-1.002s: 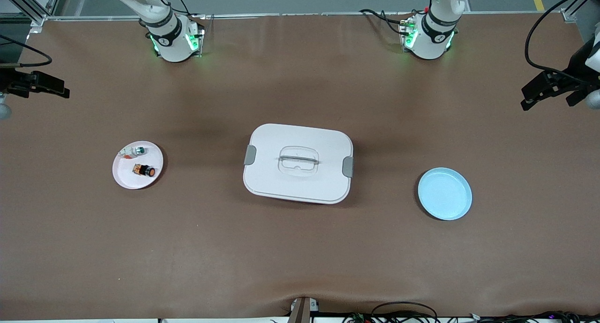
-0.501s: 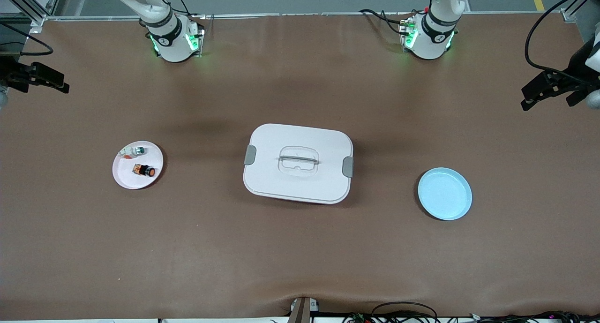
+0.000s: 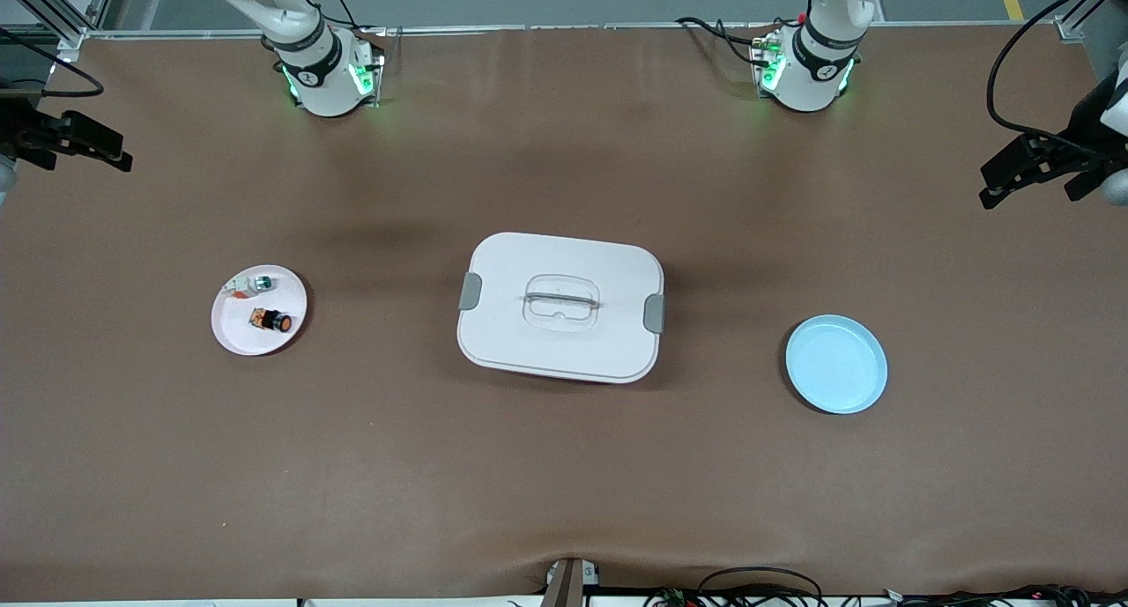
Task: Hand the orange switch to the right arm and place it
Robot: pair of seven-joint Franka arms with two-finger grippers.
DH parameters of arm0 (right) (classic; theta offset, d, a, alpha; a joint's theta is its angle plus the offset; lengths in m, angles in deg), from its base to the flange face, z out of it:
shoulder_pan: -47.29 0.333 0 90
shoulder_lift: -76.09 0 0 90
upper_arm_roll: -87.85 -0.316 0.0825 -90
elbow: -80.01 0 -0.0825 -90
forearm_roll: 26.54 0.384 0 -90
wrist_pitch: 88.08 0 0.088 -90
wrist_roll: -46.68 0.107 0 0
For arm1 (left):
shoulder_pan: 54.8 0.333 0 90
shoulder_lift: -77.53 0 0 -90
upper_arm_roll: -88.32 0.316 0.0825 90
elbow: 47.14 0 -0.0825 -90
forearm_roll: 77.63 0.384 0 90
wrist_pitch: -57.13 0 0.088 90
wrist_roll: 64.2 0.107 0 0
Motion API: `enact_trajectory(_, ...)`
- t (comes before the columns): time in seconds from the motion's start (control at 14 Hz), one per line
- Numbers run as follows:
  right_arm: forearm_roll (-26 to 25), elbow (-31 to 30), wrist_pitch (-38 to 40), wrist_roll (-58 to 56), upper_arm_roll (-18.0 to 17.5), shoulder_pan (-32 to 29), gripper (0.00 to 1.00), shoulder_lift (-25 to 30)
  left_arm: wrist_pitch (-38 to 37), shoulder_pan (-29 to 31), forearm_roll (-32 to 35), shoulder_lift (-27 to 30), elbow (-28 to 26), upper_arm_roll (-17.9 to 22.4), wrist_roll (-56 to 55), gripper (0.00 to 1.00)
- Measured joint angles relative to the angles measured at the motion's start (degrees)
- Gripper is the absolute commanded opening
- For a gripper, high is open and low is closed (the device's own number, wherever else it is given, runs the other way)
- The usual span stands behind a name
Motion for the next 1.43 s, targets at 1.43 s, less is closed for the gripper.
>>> enact_trajectory(1.43,3.93,-0.06,-3.04,3.38,0.41,-0.86,1.0,2.23,1.84,0.0,0.0,-0.43,-0.38,0.01,0.0,1.0)
